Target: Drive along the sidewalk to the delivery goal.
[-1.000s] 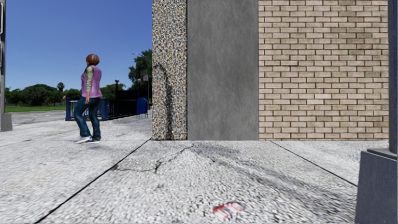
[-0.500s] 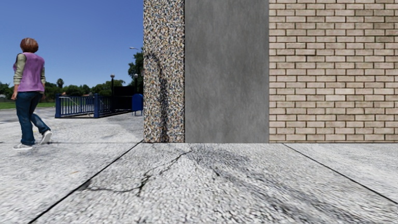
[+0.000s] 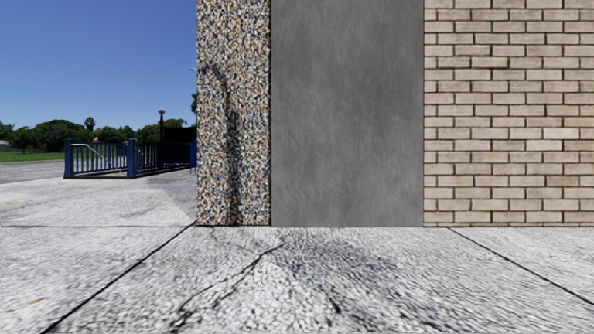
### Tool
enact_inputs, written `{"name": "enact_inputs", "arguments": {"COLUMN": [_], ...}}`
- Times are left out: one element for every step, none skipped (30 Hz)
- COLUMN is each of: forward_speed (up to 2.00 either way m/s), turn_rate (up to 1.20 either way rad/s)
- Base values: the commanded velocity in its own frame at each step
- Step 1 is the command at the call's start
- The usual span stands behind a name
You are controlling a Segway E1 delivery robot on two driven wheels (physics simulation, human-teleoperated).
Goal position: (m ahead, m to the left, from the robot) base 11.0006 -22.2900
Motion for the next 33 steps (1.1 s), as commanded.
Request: {"name": "enact_inputs", "arguments": {"forward_speed": [1.28, 1.28, 1.28, 1.28, 1.28, 1.28, 1.28, 1.28, 1.28, 1.28, 1.28, 1.28, 1.28, 1.28, 1.28, 1.28, 1.28, 1.28, 1.28, 1.28, 1.28, 1.28, 1.28, 1.28, 1.28, 1.28, 1.28, 1.28, 1.28, 1.28, 1.28, 1.28, 1.28], "turn_rate": [-0.36, -0.47, -0.51, -0.53, -0.53, -0.53, -0.53, -0.53, -0.53, -0.53, -0.53, -0.53, -0.53, -0.53, -0.53, -0.54, -0.54, -0.54, -0.54, -0.54, -0.54, -0.54, -0.54, -0.54, -0.54, -0.54, -0.59, -0.62, -0.63, -0.64, -0.64, -0.64, -0.64]}}
